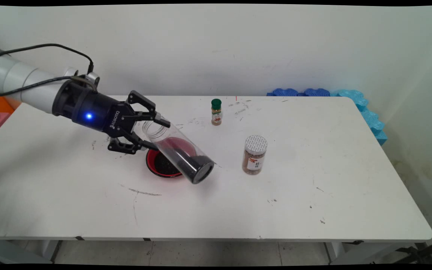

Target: Pour the black seasoning powder in the red bowl

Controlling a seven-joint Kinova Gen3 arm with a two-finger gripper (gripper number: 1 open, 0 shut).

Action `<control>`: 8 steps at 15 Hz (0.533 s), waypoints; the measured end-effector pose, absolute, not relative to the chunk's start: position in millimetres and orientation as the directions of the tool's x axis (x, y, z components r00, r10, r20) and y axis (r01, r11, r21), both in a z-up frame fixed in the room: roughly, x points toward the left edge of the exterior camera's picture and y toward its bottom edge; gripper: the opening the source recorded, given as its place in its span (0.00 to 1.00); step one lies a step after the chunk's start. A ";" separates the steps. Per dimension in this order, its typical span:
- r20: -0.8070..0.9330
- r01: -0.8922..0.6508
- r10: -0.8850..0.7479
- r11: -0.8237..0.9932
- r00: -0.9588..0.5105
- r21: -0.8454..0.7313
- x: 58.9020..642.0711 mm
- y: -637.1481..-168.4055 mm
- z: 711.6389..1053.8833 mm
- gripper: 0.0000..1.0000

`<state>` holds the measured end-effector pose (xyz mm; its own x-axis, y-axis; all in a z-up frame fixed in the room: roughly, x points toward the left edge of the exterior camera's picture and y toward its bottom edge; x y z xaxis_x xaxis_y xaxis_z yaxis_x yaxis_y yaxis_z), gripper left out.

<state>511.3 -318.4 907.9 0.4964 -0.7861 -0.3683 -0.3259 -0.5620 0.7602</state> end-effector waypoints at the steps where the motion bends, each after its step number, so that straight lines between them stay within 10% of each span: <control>1: -0.384 -0.310 -0.773 -0.578 0.504 0.755 511.0 -319.7 907.0 0.00; 8: -0.466 -0.225 -0.699 -0.655 0.542 0.721 510.4 -327.5 901.4 0.00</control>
<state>510.4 -327.5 901.4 0.5420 -0.6992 -0.4662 -0.2250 -0.6553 0.7211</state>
